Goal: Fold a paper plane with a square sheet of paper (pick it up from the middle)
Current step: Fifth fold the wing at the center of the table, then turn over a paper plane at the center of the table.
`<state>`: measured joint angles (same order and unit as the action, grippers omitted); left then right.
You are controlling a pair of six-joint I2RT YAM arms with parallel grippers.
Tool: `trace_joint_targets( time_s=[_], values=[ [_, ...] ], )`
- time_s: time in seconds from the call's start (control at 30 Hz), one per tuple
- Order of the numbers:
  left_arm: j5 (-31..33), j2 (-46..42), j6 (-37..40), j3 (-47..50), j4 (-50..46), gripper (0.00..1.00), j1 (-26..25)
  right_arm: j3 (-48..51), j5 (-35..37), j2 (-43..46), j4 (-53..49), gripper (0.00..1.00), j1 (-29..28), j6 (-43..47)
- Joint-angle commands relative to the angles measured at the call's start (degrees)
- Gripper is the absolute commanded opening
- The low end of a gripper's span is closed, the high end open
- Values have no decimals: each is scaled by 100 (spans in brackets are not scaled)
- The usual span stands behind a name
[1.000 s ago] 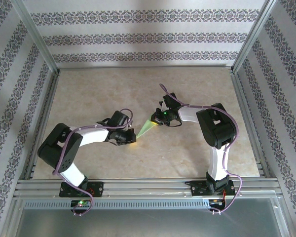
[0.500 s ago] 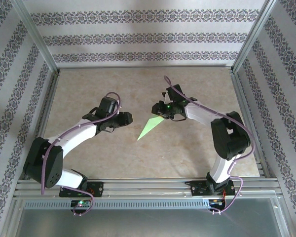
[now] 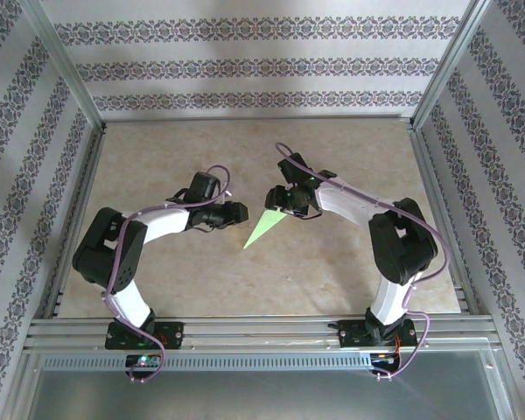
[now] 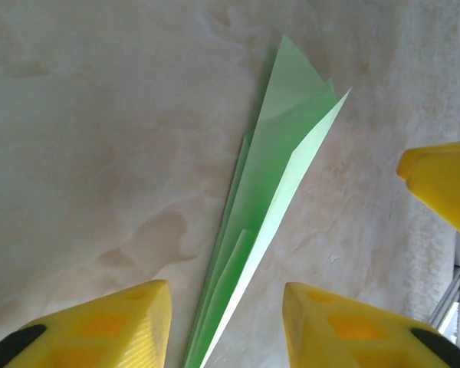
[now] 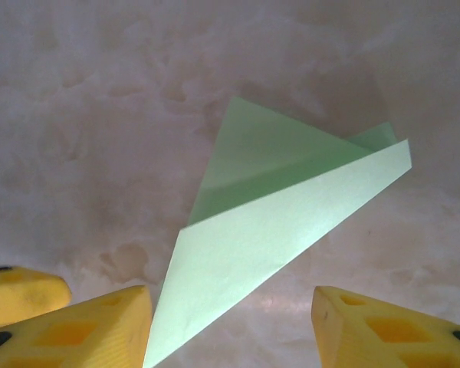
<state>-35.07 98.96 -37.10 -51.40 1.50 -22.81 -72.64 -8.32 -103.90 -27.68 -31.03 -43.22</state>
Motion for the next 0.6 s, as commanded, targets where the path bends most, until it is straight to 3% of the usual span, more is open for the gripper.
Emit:
trace_joint_targets(
  time_s=[0.0,0.37,0.57],
  values=[
    [-376,218,-144,-95,654,38,-157,-399,429,-332,-443,58,-146,-320],
    [-398,613,-326,-132,765,24,-543,-795,707,-879,-545,60,-376,-709],
    [-493,568,-759,143,1395,19,-729,-821,734,-1032,-613,61,-379,-800]
  ],
)
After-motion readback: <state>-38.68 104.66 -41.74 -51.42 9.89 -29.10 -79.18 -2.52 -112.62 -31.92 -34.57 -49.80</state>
